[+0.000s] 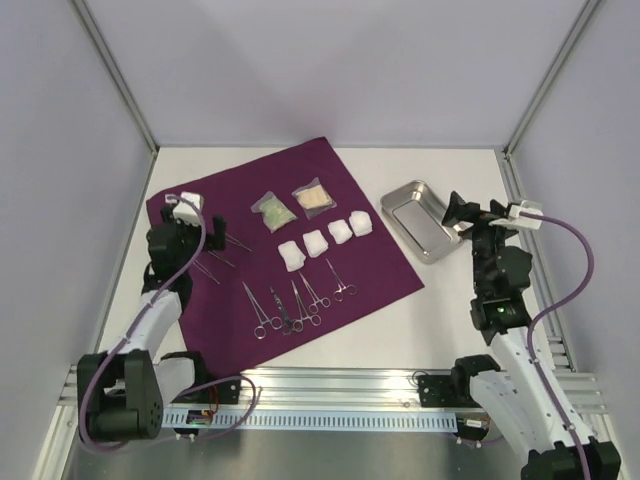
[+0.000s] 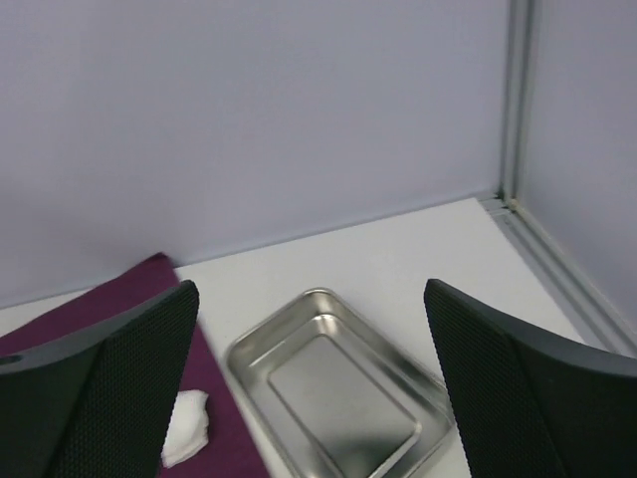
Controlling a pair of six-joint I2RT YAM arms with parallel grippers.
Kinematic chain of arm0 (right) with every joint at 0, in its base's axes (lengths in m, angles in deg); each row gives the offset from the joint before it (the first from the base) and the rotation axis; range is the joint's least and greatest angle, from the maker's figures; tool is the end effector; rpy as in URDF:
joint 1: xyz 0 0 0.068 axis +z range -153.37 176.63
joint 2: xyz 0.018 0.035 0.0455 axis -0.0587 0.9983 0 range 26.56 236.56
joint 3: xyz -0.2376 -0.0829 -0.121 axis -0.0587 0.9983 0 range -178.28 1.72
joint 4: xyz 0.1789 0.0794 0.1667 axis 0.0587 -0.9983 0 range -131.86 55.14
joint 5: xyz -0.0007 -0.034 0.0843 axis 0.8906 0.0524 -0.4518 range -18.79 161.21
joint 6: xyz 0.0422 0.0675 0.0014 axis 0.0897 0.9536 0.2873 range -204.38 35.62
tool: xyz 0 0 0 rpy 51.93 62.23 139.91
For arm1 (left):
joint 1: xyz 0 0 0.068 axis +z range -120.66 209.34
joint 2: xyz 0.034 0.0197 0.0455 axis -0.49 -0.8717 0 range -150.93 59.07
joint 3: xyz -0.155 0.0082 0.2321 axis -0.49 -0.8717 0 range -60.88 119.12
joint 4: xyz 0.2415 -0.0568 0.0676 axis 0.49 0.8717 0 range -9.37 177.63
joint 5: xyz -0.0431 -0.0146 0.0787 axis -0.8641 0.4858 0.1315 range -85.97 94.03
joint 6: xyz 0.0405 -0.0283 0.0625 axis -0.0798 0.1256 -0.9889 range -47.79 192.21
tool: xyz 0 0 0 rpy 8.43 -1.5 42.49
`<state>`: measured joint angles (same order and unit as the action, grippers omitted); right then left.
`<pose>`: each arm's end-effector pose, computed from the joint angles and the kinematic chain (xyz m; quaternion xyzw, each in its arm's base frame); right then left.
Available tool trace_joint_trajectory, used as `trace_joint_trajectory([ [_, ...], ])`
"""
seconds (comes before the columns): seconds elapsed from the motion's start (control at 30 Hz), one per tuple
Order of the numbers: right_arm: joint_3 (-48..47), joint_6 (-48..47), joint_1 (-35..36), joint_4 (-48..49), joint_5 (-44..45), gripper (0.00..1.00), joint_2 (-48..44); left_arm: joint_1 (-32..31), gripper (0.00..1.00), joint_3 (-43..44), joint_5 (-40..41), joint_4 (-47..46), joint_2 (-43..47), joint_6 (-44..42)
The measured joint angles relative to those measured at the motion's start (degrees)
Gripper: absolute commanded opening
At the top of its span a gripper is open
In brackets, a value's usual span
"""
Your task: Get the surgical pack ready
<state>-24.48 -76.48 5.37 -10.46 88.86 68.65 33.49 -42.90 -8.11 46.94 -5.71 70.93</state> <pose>0.2054 0.0105 0.3074 0.1115 0.6458 0.0092 0.7552 0.2507 0.0037 0.1922 0.0463 0.7802 -0.0535 0.6215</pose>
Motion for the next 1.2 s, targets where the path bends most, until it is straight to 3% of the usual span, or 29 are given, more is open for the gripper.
trace_joint_trajectory([
  [0.07, -3.41, 2.6, -0.04, -4.28, -4.52, 0.84, -1.66, 0.0, 0.9, 9.73, -0.46, 11.65, 3.87, -2.25],
  [0.1, -5.35, 3.96, -0.02, -6.69, -7.02, 0.73, -1.55, 0.0, 0.87, 15.47, -0.79, 17.49, 4.79, -3.34],
  [0.2, -13.53, 7.54, 0.85, -16.48, -13.46, 0.55, 2.54, 0.0, 0.84, 31.5, -1.16, 33.9, 5.66, -6.73],
  [0.3, -24.17, 9.18, 6.64, -28.96, -13.73, 0.51, 10.08, 0.0, 0.86, 41.44, -0.9, 50.14, 6.93, -10.16],
  [0.43, -35.67, 9.01, 17.07, -46.62, -11.69, 0.42, 21.07, 0.0, 0.87, 46.51, -0.22, 70.34, 8.09, -15.04],
  [0.6, -40.26, 9.38, 25.73, -60.33, -10.97, 0.33, 30.64, 0.0, 0.87, 41.92, 2.27, 87.65, 9.84, -18.51],
  [0.83, -40.17, 10.67, 35.12, -66.14, -11.91, 0.27, 40.33, 0.0, 0.88, 36.74, 5.2, 96.21, 11.93, -19.28],
  [1.2, -46.51, 9.18, 39.58, -65.77, -13.51, 0.38, 61.75, 0.0, 0.88, 33.22, 9.84, 95.97, 14.58, -19.26],
])
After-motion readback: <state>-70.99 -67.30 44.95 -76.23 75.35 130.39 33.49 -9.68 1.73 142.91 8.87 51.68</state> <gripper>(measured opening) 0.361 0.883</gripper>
